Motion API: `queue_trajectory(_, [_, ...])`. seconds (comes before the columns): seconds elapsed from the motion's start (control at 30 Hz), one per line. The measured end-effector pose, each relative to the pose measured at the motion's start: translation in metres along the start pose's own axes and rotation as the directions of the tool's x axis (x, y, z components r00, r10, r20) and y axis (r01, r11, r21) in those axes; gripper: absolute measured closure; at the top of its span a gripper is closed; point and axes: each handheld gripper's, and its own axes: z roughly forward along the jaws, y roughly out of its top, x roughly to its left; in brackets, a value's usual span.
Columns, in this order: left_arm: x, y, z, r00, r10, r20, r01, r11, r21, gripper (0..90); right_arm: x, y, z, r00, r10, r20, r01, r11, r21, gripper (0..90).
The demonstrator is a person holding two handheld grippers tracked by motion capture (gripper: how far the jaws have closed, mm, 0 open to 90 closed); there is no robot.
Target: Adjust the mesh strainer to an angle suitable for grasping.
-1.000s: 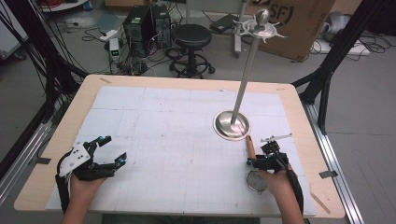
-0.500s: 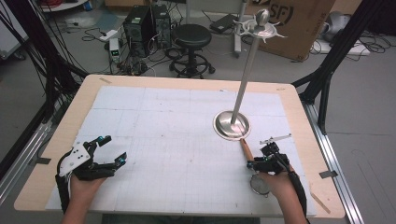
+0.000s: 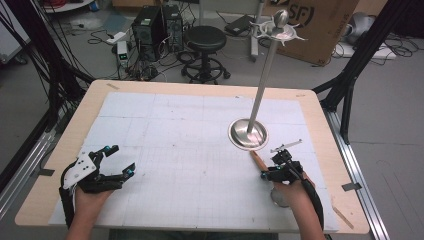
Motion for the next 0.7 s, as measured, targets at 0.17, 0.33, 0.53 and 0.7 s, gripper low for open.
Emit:
queue_trajectory(0.17, [0.0,0.0,-0.001,1.0,0.002,-0.001,-0.002,1.0,0.001,15.2,0.009,0.006,0.002,0.9937,-0.111,-0.018,0.111,0.994,0.008,67.4])
queue_trajectory(0.33, [0.0,0.0,-0.001,1.0,0.003,-0.002,-0.003,1.0,0.004,15.2,0.027,0.011,0.006,0.9674,-0.245,-0.064,0.245,0.97,-0.014,68.1])
queue_trajectory(0.53, [0.0,0.0,-0.001,1.0,0.004,-0.001,-0.004,1.0,0.004,15.2,0.025,0.009,0.006,0.9683,-0.221,-0.116,0.221,0.975,-0.015,66.2])
queue_trajectory(0.7, [0.0,0.0,-0.001,1.0,0.001,-0.002,-0.001,1.0,0.003,15.2,0.02,0.003,0.004,0.9705,-0.206,-0.125,0.208,0.978,0.0,62.0])
